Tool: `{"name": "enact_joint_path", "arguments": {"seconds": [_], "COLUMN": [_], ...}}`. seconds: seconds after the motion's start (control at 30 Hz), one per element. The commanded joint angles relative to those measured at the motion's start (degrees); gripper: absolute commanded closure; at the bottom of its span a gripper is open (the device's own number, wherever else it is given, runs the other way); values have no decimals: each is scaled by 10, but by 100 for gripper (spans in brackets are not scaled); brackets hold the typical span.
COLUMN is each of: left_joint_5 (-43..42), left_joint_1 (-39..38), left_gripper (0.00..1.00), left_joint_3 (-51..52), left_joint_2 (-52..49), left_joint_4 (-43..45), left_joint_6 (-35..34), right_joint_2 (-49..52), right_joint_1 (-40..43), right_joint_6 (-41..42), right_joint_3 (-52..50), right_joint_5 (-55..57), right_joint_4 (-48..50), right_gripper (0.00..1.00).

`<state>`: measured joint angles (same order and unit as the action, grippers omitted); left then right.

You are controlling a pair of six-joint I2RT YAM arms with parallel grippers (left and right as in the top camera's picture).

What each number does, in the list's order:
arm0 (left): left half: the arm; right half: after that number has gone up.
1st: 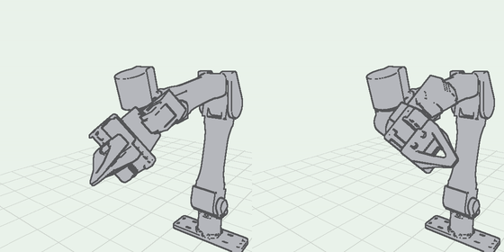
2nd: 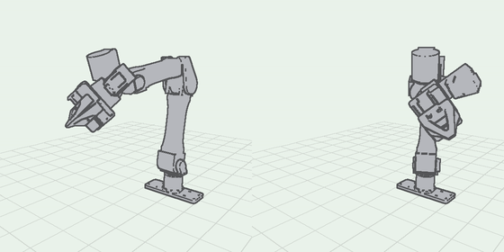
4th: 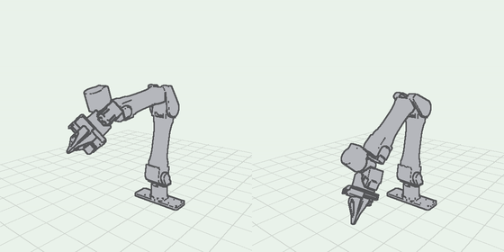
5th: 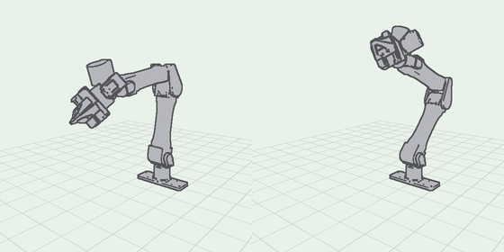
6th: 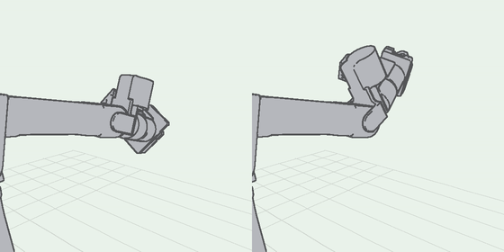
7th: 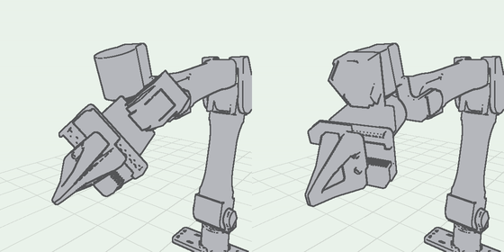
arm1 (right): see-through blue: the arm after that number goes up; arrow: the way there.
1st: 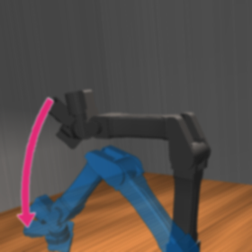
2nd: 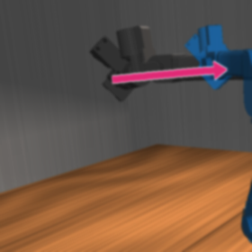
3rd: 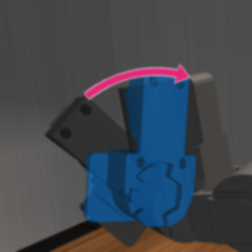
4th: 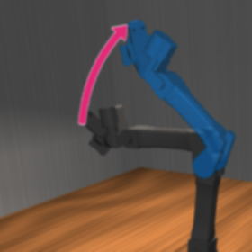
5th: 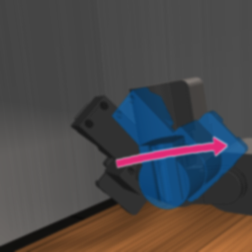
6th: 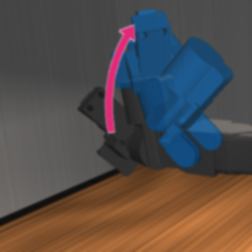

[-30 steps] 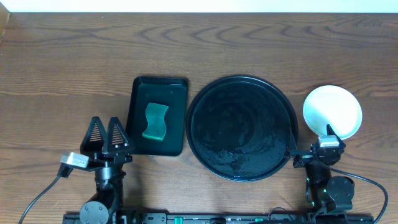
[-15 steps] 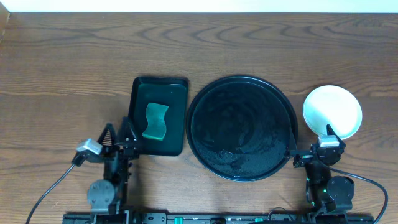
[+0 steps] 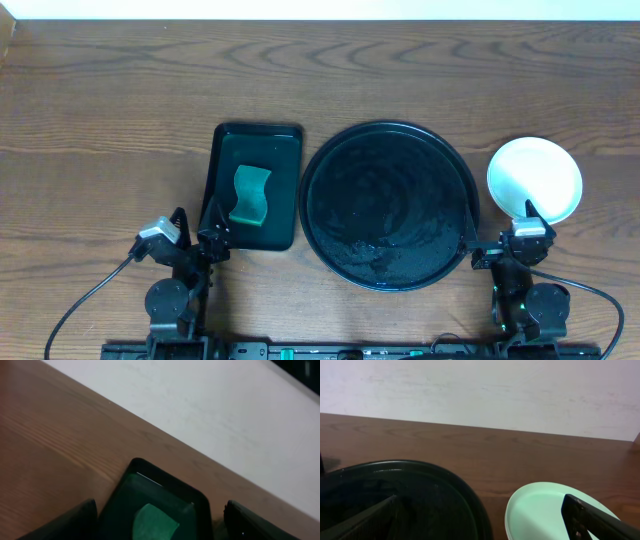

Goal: Clean dirty plates on tray and stack at the side

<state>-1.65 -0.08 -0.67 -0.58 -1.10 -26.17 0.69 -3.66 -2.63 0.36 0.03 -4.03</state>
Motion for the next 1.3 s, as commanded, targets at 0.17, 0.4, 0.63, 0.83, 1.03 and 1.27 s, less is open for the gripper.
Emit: {"name": "enact_joint_path", "arguments": {"seconds": [0.17,0.4,0.63,0.83,1.03,1.27], "left_joint_5": [1,-2,-7,-7,-7,-7], "left_joint_1": [-2,-2,-2,-2,-2,-2], "left_gripper": [19,19,19,19,19,19], "left_joint_3": [4,4,4,4,4,4], "left_joint_2": [5,5,5,5,5,5], "left_joint_4": [-29,-29,-29,-29,-28,-28], "left_joint_6": [184,253,253,253,253,253], "right_joint_2": [-4,-4,-4,-4,-4,-4], "right_joint_1": [0,0,0,0,0,0], "right_joint_6": [-7,-7,-7,-7,-7,-7], "right_joint_3": [0,0,0,-1,0,-1], "right_joint_5": [5,5,5,5,5,5], "right_joint_4": [-2,-3,-3,-2,-2,-3], "right_gripper": [1,1,1,1,1,1]}}
